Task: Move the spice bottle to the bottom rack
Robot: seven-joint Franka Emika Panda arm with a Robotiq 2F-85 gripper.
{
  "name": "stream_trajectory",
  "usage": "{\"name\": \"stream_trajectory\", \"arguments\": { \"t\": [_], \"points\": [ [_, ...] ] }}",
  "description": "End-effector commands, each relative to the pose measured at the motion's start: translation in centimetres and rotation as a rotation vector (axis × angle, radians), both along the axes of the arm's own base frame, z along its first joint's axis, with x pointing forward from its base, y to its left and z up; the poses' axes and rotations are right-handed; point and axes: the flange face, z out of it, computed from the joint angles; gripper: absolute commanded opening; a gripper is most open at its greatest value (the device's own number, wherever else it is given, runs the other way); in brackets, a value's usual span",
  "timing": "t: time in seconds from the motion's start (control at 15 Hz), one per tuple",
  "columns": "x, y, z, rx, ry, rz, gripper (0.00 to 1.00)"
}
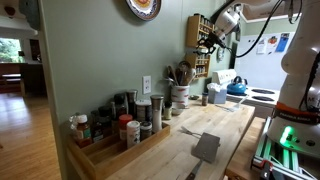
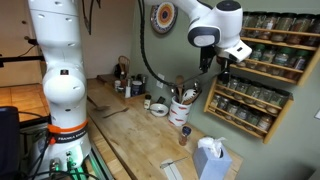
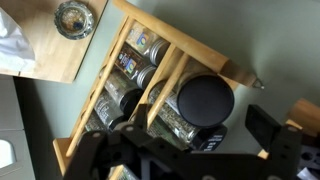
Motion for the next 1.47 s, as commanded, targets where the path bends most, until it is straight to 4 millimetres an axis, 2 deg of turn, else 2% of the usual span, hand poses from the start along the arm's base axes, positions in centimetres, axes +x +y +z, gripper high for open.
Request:
{"name": "stream_trajectory", "arguments": {
  "t": [0.0,0.47,0.53,0.8,1.07,1.27,1.4],
  "points": [
    [-1.4,-0.3,-0.4,0.019,0.019,0.078,1.00],
    [-4.5,-2.7,-1.5,0.030,-0.004,0.284,1.00],
    [-4.5,-2.8,-1.9,0.021,-0.002,0.311,0.80],
    [-3.5,-2.3,-3.8,-0.045,0.052,0.374,0.49],
    [-2.0,-1.8,-4.6,-0.074,0.024,0.368,0.17],
    [-1.1,-1.8,-4.7,-0.137,-0.003,0.327,0.00],
    [-0.8,-1.8,-4.5,-0.155,-0.036,0.302,0.00]
  ]
}}
